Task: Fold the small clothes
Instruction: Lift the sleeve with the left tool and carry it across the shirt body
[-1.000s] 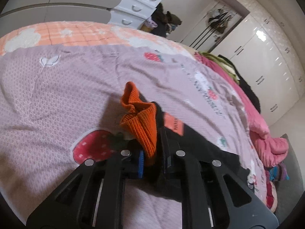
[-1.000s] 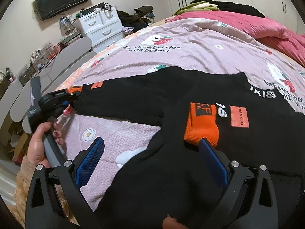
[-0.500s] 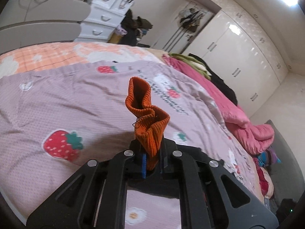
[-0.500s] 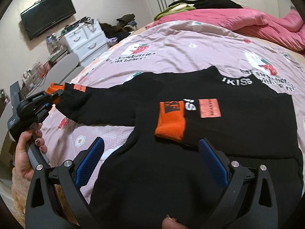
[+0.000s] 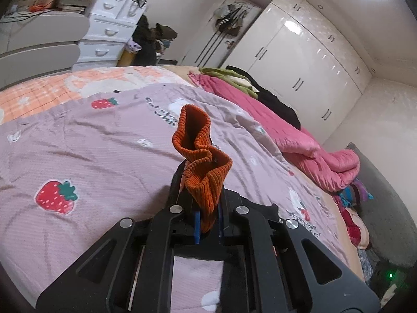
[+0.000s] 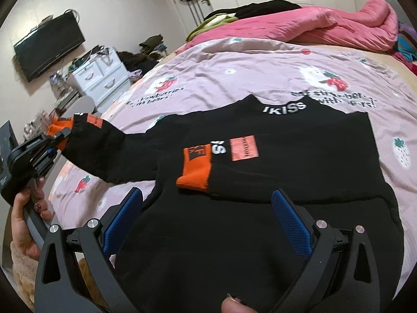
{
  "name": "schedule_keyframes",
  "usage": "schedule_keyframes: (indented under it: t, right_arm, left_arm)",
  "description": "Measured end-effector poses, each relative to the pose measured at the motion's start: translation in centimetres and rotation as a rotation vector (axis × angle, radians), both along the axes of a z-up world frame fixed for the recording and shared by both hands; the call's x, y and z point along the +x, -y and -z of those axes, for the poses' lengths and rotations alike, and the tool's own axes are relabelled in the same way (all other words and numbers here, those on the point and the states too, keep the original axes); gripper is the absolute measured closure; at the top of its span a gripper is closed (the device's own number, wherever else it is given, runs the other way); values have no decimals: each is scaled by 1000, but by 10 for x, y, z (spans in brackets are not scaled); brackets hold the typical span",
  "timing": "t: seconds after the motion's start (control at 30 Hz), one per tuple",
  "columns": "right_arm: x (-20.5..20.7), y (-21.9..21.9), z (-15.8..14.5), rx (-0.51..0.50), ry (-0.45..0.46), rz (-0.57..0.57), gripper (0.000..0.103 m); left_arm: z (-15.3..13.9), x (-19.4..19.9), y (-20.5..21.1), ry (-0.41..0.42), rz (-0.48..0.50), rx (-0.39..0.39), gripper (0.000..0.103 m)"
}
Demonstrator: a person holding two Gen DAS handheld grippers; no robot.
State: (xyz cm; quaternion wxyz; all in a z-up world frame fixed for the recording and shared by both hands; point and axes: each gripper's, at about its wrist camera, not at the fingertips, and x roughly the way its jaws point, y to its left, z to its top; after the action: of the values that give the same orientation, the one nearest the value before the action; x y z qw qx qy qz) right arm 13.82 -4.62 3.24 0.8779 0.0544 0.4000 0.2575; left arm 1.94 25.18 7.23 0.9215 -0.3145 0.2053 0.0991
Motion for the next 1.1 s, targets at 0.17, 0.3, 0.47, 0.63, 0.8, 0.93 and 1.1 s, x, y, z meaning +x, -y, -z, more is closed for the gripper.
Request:
schedule_keyframes:
  t: [0.17, 0.3, 0.47, 0.63, 0.8, 0.93, 1.1]
  right_arm:
    - [1, 22, -1, 11, -4, 49, 4]
    - [0, 42, 0, 23, -10, 90, 4]
    - [0, 62, 0, 24, -8, 130, 4]
    - [1, 80, 1, 28, -16, 165, 4]
    - [2, 94, 0, 32, -17, 189, 4]
    - [2, 102, -3, 35, -11, 208, 4]
    - [4, 115, -4, 42, -8, 230, 4]
  left_arm:
    - [-7, 4, 13, 8, 39, 10, 100]
    - [-11, 9, 28, 10, 75, 16, 100]
    - [-11, 16, 50, 10, 127, 14, 100]
    - [-11, 25, 69, 5, 177, 22, 100]
    - [-10, 34, 87, -1, 227, 26, 100]
    - [-8, 42, 101, -8, 263, 28, 100]
    - [-5, 52, 118, -18, 299, 27, 100]
